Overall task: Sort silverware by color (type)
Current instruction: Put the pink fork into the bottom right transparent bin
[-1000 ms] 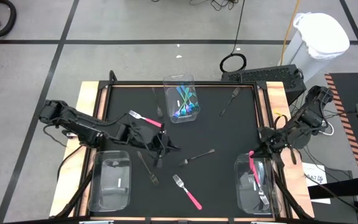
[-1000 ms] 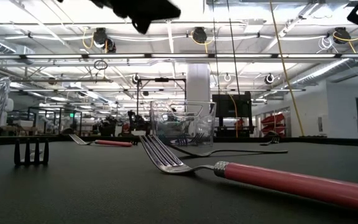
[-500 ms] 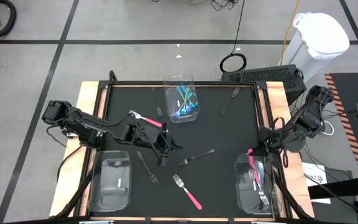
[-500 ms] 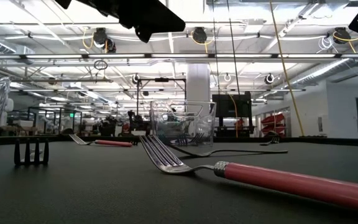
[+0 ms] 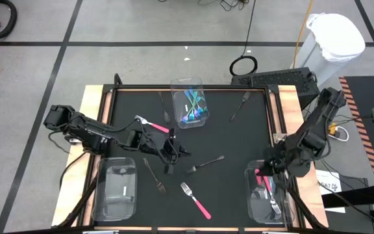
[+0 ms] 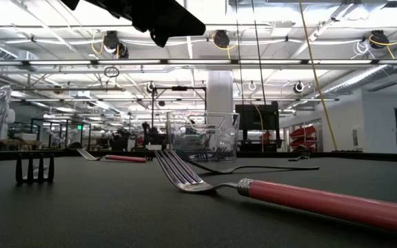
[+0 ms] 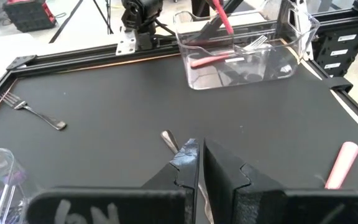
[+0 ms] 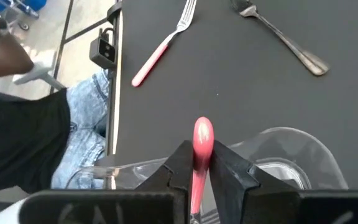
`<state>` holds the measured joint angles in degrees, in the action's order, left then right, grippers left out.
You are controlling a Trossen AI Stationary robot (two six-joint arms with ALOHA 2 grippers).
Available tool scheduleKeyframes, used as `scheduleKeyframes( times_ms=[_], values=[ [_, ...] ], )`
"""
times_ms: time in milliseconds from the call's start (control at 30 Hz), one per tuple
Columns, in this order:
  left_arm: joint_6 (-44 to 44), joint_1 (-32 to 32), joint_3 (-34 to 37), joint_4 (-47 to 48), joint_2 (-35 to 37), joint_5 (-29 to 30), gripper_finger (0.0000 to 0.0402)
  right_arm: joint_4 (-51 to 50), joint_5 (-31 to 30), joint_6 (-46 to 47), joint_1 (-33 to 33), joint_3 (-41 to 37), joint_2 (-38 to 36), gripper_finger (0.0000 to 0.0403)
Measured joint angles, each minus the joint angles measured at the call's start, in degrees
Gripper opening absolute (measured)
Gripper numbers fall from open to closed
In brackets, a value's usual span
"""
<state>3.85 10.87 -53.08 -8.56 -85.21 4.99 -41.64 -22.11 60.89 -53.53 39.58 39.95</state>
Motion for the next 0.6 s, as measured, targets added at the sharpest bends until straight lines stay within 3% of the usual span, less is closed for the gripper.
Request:
scheduleKeyframes(
  times_ms=[600],
  values=[
    [1.4, -0.7, 0.0, -1.6, 0.0, 0.0, 0.0026, 1.0, -8.4, 9.7, -10.7, -0.5, 7.8, 0.0036]
  ],
)
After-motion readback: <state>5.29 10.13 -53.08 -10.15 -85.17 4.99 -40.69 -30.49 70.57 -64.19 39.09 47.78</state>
